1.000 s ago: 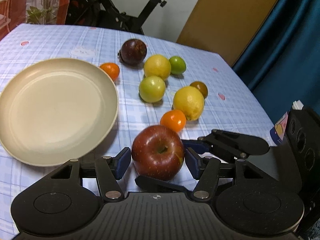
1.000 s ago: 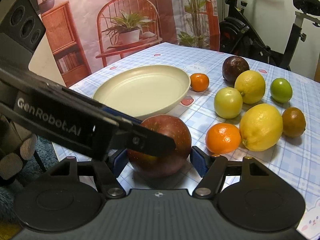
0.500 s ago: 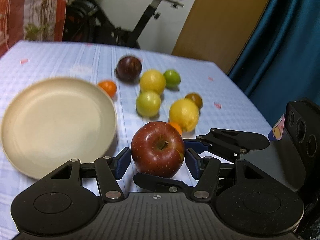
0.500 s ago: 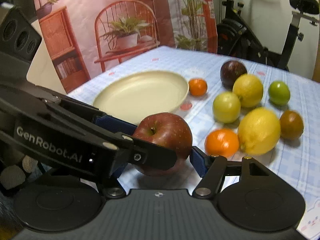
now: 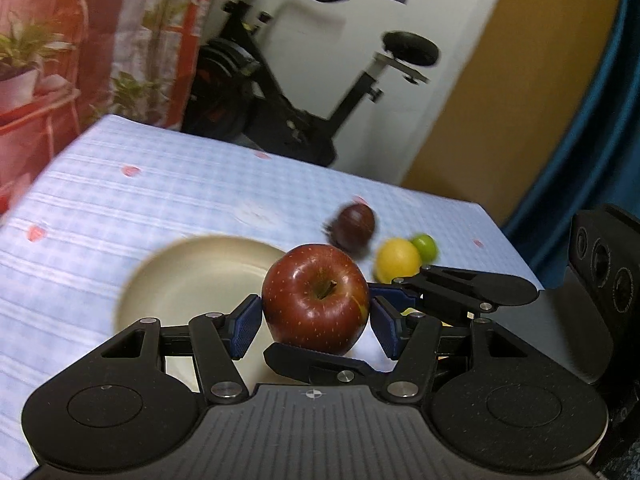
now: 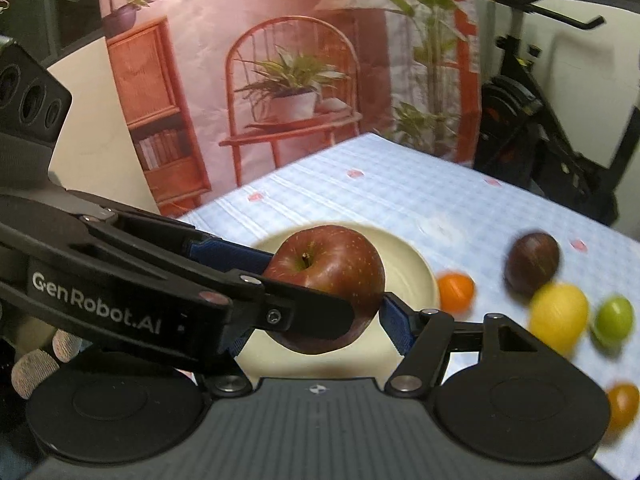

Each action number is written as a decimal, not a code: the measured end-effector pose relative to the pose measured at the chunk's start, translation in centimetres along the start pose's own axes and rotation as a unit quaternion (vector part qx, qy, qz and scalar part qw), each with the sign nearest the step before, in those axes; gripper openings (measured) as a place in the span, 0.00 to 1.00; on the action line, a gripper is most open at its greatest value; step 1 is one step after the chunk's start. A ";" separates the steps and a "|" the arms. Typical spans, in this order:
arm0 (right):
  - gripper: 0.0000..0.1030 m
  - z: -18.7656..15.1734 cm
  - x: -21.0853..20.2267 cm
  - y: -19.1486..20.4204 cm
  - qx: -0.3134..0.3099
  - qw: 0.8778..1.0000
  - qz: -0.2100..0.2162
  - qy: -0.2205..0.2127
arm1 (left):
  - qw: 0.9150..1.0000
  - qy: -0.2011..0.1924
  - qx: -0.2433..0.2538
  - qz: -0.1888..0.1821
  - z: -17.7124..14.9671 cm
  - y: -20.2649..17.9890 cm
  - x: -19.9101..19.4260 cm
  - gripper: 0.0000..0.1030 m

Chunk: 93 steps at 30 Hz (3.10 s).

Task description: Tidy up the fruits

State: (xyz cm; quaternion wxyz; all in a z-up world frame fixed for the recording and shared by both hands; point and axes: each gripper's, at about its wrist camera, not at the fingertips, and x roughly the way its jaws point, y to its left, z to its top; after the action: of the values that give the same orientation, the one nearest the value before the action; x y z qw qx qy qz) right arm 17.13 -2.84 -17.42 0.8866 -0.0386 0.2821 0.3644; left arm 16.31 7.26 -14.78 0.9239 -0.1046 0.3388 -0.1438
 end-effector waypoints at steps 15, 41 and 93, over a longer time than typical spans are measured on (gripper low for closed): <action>0.66 2.9 10.3 1.0 -0.005 0.999 0.029 0.038 | 0.997 0.006 -0.060 0.048 1.5 7.2 2.5 0.61; 0.66 2.7 13.3 1.6 0.010 0.998 0.017 0.060 | 0.996 0.000 -0.055 0.077 0.7 8.4 2.8 0.61; 0.53 -11.8 -10.9 -10.8 0.187 0.959 -0.168 -0.132 | 0.995 0.028 0.098 -0.007 -0.6 -10.8 6.1 0.59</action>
State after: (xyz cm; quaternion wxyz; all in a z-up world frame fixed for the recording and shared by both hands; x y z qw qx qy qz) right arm 12.52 -20.79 -23.06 0.9558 0.1295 0.2156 0.1523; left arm 18.30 -4.96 -15.73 0.9186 -0.0116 0.3482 -0.1862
